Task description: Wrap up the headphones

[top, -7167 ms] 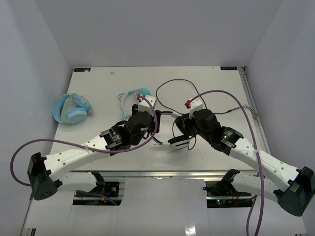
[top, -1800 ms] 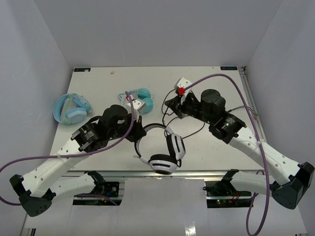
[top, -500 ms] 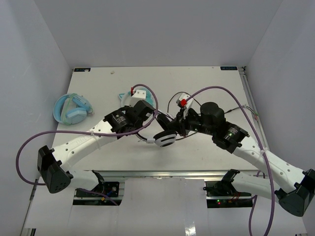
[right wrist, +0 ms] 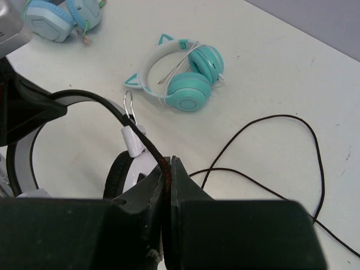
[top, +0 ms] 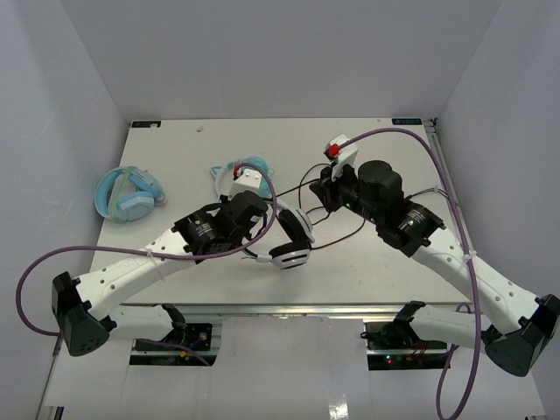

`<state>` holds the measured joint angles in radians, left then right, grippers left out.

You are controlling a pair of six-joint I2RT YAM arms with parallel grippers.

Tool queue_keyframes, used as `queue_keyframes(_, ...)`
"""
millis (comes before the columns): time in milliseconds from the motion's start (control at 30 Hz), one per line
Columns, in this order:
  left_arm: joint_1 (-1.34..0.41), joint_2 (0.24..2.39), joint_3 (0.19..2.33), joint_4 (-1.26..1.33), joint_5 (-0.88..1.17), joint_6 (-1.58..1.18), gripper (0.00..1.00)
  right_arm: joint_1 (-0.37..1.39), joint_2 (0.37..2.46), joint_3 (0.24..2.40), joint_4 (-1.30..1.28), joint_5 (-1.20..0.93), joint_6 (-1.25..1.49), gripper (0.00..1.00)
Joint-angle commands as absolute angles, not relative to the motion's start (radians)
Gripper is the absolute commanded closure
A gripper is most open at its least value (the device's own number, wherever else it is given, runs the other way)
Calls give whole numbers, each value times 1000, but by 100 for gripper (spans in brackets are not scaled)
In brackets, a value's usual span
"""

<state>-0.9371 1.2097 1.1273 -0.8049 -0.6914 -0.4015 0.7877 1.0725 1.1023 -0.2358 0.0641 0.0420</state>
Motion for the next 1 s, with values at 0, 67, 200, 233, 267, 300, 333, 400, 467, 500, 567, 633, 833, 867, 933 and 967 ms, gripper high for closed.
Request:
queue_keyframes(0, -955, 1149, 1111, -790, -689, -369, 100, 739, 1082, 1185, -203, 108, 22, 92)
queue_keyframes(67, -960, 1123, 1104, -765, -637, -346, 100, 704, 1093, 1186, -204, 102, 18, 92)
queue_keyframes(200, -960, 1063, 1098, -726, -548, -319, 100, 638, 1113, 1191, -210, 56, 17, 92)
queue_keyframes(233, -960, 1045, 1094, -714, -525, -314, 100, 632, 1116, 1191, -212, 54, 16, 92)
queue_keyframes(267, -960, 1026, 1091, -702, -498, -308, 100, 627, 1118, 1190, -215, 54, 15, 92)
queue_keyframes(300, -960, 1009, 1086, -690, -483, -305, 100, 626, 1121, 1190, -218, 55, 14, 92)
queue_keyframes(333, -960, 990, 1081, -677, -466, -302, 100, 624, 1123, 1184, -218, 55, 14, 92)
queue_keyframes(400, -960, 948, 1072, -641, -428, -300, 100, 622, 1119, 1174, -218, 57, 15, 92)
queue_keyframes(467, -960, 914, 1069, -623, -392, -301, 100, 620, 1118, 1164, -218, 72, 15, 92)
queue_keyframes(500, -960, 902, 1069, -620, -376, -301, 100, 619, 1119, 1161, -220, 78, 15, 92)
queue_keyframes(567, -960, 878, 1071, -612, -324, -304, 100, 613, 1124, 1158, -223, 86, 14, 92)
queue_keyframes(633, -960, 865, 1075, -609, -278, -304, 100, 609, 1127, 1159, -224, 86, 13, 92)
queue_keyframes(833, -960, 835, 1080, -604, -160, -302, 100, 601, 1140, 1172, -224, 85, 11, 92)
queue_keyframes(867, -960, 832, 1078, -603, -137, -300, 100, 600, 1143, 1174, -223, 85, 9, 92)
queue_keyframes(933, -960, 827, 1074, -597, -92, -299, 100, 596, 1149, 1177, -223, 86, 8, 92)
queue_keyframes(967, -960, 824, 1071, -592, -69, -299, 100, 593, 1154, 1178, -224, 86, 8, 92)
